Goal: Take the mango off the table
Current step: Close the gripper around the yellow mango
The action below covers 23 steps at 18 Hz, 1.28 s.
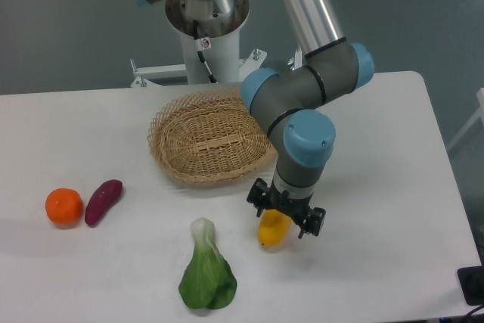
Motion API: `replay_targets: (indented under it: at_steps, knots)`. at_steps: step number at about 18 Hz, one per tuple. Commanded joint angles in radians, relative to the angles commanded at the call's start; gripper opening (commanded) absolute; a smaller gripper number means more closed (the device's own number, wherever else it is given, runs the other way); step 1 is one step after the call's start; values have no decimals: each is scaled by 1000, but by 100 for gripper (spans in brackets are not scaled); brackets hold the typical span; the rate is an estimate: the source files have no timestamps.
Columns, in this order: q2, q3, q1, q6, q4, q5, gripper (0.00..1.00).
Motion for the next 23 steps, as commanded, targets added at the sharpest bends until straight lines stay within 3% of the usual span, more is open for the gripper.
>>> replay_targets:
  at_steps: [12,18,19,22,23]
  knots:
    - [-23,-11,-11,-2,5,14,100]
    - [-38,-11,-37,-2,3,107,100]
    - [-40,-11,-38,-2,3,107,98]
    - [-38,-11,-38,-3,3,110,72]
    - [-38,-11,-38,-3,2,110,68]
